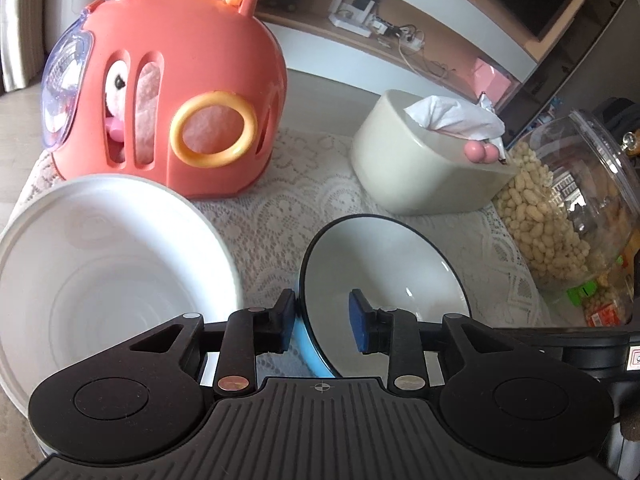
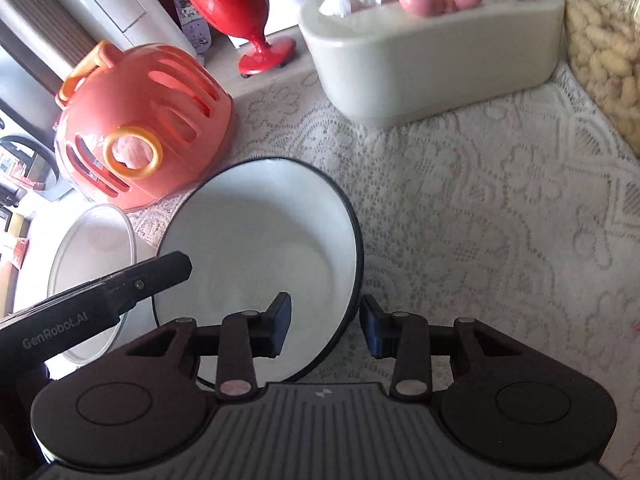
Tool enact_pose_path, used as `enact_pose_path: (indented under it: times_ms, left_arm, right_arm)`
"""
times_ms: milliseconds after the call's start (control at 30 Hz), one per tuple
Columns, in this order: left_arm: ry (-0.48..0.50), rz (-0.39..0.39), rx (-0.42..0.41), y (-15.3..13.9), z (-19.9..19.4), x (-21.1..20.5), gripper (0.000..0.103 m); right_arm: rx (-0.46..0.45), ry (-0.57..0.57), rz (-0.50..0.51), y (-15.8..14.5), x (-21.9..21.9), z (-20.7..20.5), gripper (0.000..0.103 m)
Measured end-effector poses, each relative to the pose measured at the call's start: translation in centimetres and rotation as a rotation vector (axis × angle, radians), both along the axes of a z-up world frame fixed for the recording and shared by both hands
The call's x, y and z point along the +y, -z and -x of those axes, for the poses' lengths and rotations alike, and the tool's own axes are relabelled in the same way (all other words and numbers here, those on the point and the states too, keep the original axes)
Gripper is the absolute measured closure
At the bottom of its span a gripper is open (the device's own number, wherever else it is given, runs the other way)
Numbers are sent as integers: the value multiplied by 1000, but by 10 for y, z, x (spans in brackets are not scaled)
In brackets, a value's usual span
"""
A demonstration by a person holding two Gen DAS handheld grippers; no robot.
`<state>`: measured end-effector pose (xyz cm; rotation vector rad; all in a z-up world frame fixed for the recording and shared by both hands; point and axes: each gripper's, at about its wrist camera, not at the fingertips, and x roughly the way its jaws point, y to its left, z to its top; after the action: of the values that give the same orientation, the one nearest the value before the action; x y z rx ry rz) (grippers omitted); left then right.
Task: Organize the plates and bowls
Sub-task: 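Move the right tool to the rim of the blue bowl, then close the right tool on the blue bowl rim and lift it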
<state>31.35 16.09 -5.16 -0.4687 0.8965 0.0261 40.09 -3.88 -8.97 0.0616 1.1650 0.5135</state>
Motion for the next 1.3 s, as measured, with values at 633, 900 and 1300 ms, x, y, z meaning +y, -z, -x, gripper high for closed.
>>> enact_pose_path:
  times_ms: [633, 900, 1300]
  left_arm:
    - [46, 82, 76, 29, -8, -17, 72]
    - [78, 58, 87, 32, -7, -33, 71]
    - [75, 123, 107, 50, -19, -30, 71]
  right_arm:
    - [61, 70, -1, 27, -14, -24, 64]
    - [-52, 27, 31, 6, -29, -13, 64]
    - [63, 41, 14, 34, -24, -22, 63]
